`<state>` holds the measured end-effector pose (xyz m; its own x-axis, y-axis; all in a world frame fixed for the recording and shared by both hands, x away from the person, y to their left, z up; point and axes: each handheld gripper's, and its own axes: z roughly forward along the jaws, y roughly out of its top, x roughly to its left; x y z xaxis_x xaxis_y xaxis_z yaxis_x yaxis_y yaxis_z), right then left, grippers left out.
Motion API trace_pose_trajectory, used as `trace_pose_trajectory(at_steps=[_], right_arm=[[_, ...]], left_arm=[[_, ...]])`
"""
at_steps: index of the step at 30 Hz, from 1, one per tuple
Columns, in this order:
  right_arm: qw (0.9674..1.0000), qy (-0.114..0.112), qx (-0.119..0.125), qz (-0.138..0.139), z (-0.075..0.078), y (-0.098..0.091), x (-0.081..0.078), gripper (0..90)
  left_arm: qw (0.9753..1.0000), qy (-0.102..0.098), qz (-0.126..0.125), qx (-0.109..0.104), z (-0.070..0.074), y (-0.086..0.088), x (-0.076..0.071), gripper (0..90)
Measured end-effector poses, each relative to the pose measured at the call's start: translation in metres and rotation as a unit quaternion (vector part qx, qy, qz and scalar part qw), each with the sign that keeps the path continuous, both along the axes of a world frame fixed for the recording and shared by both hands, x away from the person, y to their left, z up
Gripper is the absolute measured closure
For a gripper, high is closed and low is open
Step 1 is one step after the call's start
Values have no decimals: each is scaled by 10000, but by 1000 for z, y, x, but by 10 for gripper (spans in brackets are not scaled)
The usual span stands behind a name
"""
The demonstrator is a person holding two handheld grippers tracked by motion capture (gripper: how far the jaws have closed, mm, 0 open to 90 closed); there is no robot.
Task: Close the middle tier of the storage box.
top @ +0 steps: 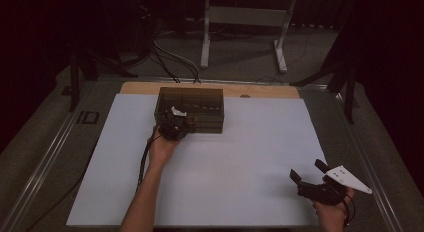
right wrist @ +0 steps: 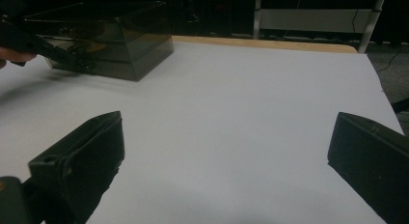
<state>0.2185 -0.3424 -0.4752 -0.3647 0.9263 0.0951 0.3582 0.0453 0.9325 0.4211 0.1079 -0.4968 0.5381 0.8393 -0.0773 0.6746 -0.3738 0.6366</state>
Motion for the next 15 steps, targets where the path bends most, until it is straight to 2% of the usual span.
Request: trace_pose_trajectory(at_steps=[3, 9, 13, 15], right_arm=[[10000, -6, -6, 2, 0, 0, 0, 0], [10000, -6, -1, -3, 0, 0, 0, 0], [10000, -3, 1, 0, 0, 1, 0, 0], [10000, -2, -8, -1, 0, 1, 0, 0]], left_arm=[[10000, -7, -38, 25, 1, 0, -2, 846], [9999, -35, -82, -70, 3, 6, -10, 761], [9997, -204, 117, 28, 7, 11, -17, 644], [9994, -297, 189, 0, 9, 13, -20, 586]])
